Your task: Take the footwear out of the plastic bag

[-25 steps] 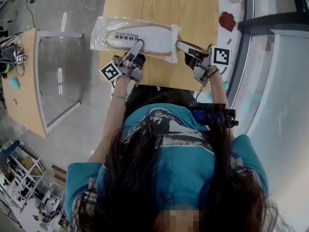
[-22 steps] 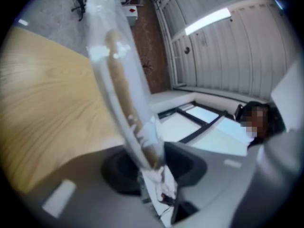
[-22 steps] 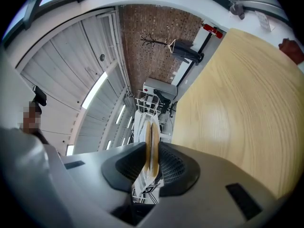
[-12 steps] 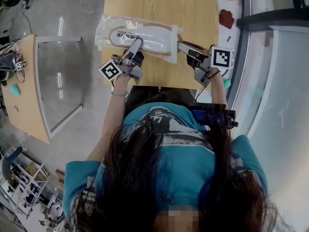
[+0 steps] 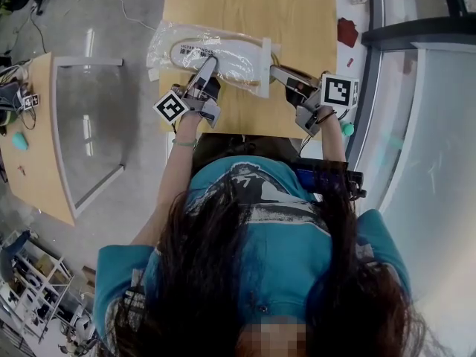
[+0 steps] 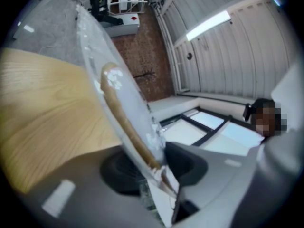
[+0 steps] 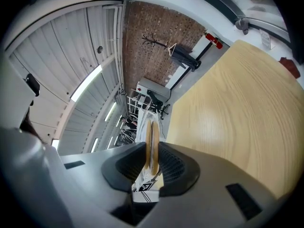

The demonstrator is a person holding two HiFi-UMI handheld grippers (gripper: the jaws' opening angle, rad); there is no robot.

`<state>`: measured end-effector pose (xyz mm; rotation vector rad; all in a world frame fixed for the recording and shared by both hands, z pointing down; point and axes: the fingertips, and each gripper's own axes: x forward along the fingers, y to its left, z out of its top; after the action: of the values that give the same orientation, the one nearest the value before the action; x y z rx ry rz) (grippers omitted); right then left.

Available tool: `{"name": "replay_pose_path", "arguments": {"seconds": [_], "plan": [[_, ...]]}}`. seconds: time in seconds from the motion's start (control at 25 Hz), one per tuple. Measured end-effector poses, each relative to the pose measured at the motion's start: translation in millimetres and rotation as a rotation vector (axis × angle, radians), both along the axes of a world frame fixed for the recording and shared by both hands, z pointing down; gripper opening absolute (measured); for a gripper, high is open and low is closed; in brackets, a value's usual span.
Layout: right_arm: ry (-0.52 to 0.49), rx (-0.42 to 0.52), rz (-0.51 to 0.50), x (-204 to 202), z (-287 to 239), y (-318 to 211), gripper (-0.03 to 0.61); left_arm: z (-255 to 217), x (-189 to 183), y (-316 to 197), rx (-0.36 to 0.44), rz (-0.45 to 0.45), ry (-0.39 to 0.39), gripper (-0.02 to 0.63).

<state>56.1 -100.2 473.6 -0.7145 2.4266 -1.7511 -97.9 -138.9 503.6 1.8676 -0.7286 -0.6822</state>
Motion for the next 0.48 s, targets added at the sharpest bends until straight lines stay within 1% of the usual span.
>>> {"name": "replay_pose_path", "arguments": {"seconds": [0.08,0.12,0.16,0.2,0.28,0.36,0.48], "plan": [[0.011,-0.011,0.012,1,-1,0,0.083,1,-23,-4,-0.022,-0.069,0.044,0.152],[0.012,-0.010,0.009,2,-3,0,0.083,0,-36,-6,-0.024,-0.093,0.066,0.130],[0.010,-0.005,-0.001,1,-6,1,0.083,-2,-45,-6,-0.013,-0.087,0.075,0.122],[0.007,-0.001,-0.013,1,-9,2,0.083,-6,-48,-5,0.003,-0.063,0.069,0.118],[0.001,0.000,-0.034,2,-11,4,0.081,-10,-46,-6,0.017,-0.027,0.064,0.114],[-0.035,0.018,-0.045,2,-16,5,0.083,-14,-44,-7,0.016,-0.026,0.118,0.098],[-0.108,0.099,-0.059,2,-30,10,0.089,-24,-43,-8,0.028,-0.001,0.203,0.078]]}}
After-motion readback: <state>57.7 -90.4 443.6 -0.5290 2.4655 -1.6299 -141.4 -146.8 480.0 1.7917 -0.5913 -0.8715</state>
